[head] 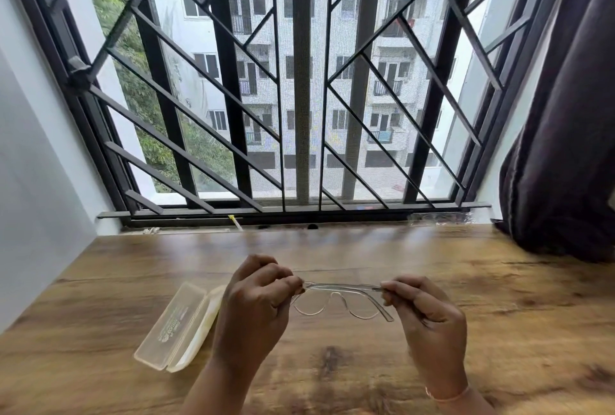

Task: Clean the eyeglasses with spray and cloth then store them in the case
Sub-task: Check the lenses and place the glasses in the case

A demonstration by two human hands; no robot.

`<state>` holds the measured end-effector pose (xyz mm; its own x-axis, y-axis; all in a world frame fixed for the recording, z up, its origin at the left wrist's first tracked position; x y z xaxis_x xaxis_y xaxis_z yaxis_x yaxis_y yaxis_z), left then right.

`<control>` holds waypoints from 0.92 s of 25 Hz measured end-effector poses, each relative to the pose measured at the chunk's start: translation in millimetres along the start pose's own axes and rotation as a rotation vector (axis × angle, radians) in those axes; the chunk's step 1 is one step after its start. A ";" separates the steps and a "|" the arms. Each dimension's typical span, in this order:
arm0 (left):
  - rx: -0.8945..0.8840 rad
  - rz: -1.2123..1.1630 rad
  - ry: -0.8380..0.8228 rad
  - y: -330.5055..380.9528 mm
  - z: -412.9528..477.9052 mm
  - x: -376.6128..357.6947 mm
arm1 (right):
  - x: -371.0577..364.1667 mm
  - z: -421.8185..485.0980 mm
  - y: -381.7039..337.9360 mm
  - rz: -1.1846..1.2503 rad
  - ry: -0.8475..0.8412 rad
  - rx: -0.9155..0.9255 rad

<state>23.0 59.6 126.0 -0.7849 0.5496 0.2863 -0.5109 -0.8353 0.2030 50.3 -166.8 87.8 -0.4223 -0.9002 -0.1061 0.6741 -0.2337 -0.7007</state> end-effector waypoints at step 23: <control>-0.076 0.283 -0.232 42.1 18.8 -11.9 | -2.7 -3.3 -9.1 -0.058 -0.022 0.109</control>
<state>17.4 18.2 148.7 -0.8030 0.2777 0.5273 -0.3162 -0.9485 0.0181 43.4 -161.0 92.1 -0.4505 -0.8913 -0.0514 0.7114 -0.3236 -0.6239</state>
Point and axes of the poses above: each hand's wrist, its own z-axis towards the middle knuckle, its own x-axis out of the back of the hand, y = z × x, the point moved 2 cm from there along z, towards the middle knuckle, and after that the axes turned 14 degrees about y, right-handed, at the moved point
